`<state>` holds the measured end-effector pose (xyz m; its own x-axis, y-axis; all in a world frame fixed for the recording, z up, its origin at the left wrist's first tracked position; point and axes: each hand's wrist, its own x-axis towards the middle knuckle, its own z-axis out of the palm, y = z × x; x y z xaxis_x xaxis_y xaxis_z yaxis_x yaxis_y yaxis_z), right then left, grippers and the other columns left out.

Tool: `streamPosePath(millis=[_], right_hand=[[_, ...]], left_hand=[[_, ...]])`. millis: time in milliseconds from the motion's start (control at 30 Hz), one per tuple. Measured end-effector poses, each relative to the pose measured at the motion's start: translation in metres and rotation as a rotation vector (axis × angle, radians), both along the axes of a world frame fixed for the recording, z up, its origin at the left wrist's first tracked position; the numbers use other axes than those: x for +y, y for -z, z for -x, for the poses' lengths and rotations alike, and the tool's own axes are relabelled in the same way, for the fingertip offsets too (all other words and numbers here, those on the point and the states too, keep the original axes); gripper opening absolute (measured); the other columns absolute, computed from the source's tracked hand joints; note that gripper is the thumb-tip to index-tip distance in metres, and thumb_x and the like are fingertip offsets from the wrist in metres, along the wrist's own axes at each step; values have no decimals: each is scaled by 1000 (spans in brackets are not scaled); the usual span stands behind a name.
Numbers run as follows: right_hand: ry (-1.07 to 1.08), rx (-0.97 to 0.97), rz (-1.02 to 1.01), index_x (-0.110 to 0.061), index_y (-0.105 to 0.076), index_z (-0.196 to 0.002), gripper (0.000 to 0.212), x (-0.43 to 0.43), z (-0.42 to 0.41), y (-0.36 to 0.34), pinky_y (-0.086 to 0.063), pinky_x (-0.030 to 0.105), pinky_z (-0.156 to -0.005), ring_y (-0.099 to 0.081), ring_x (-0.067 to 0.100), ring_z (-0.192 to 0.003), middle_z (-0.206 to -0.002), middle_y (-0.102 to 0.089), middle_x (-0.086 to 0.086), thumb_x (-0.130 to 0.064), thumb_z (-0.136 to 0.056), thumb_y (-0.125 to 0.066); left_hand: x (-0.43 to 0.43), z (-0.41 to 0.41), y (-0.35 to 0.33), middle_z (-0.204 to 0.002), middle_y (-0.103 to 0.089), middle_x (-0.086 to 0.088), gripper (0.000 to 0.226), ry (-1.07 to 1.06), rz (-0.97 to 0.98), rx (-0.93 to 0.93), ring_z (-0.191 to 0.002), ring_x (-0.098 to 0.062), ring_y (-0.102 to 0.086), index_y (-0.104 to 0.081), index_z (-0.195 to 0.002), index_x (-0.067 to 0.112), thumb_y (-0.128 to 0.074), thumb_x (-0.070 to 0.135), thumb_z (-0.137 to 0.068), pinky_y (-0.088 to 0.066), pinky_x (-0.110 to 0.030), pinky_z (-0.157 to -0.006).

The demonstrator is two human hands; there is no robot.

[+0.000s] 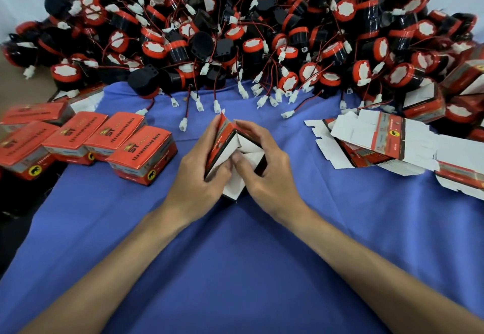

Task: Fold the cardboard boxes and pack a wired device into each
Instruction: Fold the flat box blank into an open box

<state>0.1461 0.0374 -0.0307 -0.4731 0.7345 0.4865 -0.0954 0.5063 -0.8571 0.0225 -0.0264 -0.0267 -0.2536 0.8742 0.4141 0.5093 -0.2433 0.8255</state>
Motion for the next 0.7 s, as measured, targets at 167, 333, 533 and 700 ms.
streamPosePath(millis=[167, 333, 533, 700], right_hand=[[-53, 59, 112, -14, -47, -132, 51, -2, -3, -2, -50, 26, -86, -62, 14, -100, -119, -60, -8, -12, -83, -63], [10, -25, -58, -11, -46, -131, 58, -4, -1, -1, -51, 38, -91, -56, 26, -113, -138, -39, 3, -13, -79, -71], [-25, -47, 5, -27, -42, -130, 55, -8, 1, 0, -51, 44, -92, -53, 26, -119, -134, -40, 2, -25, -81, -69], [-118, -1, 56, -35, -41, -127, 57, -9, 1, 0, -52, 42, -90, -55, 27, -118, -136, -41, 5, -22, -80, -71]], left_hand=[[1, 4, 3, -94, -70, -1, 49, -379, -117, 314, -83, -14, -65, -59, -126, 6, -58, 39, -89, -46, -16, -71], [-1, 2, 4, -97, -72, -13, 66, -440, -77, 367, -79, -28, -70, -45, -138, 3, -64, 29, -81, -50, -25, -72], [-5, 0, -4, -73, -68, -1, 80, -366, -138, 259, -74, -8, -58, -51, -136, -1, -47, 44, -70, -37, 0, -75], [-7, 3, -7, -87, -70, 3, 90, -264, -84, 142, -82, -10, -67, -44, -142, 7, -54, 47, -62, -54, -34, -85]])
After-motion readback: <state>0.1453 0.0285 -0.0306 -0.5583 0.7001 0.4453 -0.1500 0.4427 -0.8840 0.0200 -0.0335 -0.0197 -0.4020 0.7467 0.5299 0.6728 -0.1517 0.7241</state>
